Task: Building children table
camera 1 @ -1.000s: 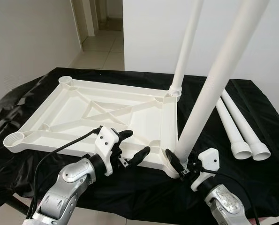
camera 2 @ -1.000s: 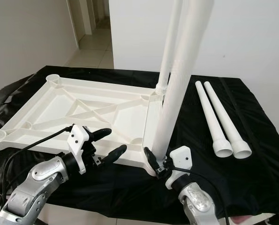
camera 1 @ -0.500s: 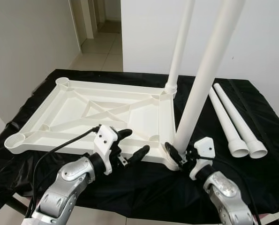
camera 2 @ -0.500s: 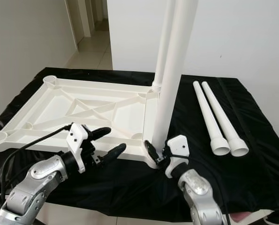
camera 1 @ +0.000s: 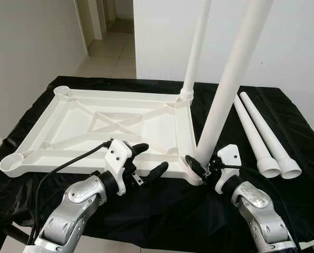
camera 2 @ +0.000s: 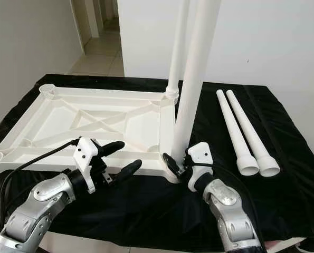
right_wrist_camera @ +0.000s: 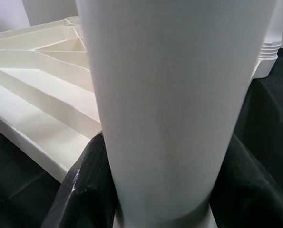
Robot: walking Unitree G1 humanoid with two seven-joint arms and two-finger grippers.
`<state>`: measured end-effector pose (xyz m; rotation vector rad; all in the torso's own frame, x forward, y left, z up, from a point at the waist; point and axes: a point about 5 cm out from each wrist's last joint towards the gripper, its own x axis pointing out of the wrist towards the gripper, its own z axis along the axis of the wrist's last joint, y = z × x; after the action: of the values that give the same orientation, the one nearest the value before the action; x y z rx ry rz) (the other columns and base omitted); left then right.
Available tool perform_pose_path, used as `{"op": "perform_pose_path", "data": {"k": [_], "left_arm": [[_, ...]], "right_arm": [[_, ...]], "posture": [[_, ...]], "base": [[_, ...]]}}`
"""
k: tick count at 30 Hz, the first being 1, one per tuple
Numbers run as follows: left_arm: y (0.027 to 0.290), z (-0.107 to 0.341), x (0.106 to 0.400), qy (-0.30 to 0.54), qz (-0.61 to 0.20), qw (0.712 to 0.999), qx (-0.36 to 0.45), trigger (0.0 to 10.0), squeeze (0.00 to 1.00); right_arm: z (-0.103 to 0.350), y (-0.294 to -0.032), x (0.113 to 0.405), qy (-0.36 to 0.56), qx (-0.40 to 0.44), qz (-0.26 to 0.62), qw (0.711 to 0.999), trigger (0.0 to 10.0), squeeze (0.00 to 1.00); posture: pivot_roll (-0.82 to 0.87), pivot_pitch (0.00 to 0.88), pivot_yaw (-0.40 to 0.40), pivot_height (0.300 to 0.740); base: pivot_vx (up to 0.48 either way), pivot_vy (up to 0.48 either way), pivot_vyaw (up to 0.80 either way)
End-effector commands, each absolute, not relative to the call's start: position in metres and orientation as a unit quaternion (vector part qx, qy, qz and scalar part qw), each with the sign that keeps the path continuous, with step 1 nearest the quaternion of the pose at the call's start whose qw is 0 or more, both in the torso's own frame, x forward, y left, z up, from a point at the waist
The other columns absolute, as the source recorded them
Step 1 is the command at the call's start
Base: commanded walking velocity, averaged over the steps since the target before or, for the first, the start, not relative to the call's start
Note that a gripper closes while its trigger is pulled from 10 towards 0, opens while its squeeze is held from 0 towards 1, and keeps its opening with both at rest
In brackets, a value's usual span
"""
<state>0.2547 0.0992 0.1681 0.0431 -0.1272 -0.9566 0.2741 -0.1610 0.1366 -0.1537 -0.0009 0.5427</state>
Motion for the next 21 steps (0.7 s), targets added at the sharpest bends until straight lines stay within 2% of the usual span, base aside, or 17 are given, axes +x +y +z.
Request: {"op": "perform_pose_path", "data": {"k": [1,21], "left_arm": [[0.1007,0.1699,0.2531,-0.061,-0.471,0.88,0.024,10.0,0.0],[0.101,0.1716,0.2535,-0.062,-0.471,0.879,0.027,10.0,0.0]], "right_arm": [[0.0939,-0.1762,0.2674,0.121,-0.056,0.235,0.963,10.0,0.0],[0.0928,-0.1831,0.2744,0.144,0.014,0.202,0.969,10.0,0.0]], "posture": [[0.03,0.078,0.03,0.74],[0.03,0.075,0.032,0.74]], "base": [[0.0,0.0,0.0],[0.0,0.0,0.0]]}}
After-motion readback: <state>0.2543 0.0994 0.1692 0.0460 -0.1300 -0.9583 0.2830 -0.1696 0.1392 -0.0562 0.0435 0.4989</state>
